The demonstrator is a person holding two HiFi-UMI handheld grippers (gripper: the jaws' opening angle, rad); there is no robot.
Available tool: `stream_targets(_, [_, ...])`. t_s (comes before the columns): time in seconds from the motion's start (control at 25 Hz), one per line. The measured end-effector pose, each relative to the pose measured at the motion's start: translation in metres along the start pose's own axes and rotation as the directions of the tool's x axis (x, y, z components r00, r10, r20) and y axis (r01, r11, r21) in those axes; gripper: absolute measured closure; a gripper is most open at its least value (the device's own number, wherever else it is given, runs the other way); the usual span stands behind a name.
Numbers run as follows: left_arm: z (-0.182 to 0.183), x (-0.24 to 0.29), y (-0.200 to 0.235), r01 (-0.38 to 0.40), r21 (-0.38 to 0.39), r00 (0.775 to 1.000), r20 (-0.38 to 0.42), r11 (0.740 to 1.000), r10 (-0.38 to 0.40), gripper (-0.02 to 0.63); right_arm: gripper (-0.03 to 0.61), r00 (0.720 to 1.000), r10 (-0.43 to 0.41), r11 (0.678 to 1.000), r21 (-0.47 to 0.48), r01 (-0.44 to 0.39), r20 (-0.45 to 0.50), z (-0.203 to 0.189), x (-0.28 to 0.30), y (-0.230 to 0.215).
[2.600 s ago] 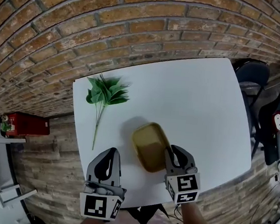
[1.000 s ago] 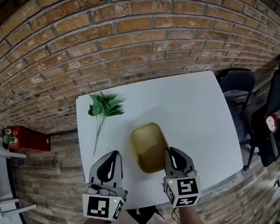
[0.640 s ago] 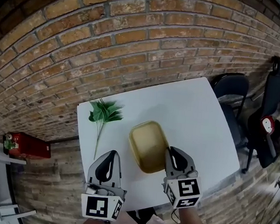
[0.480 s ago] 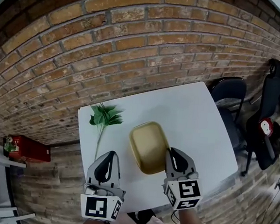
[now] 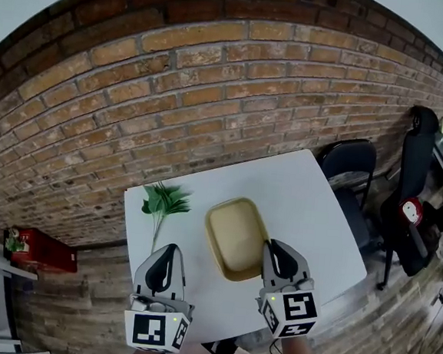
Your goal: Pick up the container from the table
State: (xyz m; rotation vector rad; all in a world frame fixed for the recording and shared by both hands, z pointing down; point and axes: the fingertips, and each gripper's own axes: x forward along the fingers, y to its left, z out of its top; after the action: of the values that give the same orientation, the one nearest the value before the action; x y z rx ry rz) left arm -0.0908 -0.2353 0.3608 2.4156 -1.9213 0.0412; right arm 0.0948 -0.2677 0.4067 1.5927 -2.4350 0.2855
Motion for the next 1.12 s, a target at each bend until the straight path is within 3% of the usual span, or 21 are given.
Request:
stream_targets(0.84, [0.077, -0.008, 0.004, -0.022, 0.041, 0.986, 0.165, 0.999, 0.015, 0.606, 0.555, 0.98, -0.032, 0.999, -0.036, 0.039, 0.194, 0.088, -0.039, -0.002])
stream_targets(1.12, [0.091, -0.009, 0.007, -0.032, 0.045, 0.981, 0.19, 0.998, 0.023, 0.606, 0.555, 0.974, -0.026, 0.997, -0.061, 0.041, 0.227, 0.102, -0.045, 0.0])
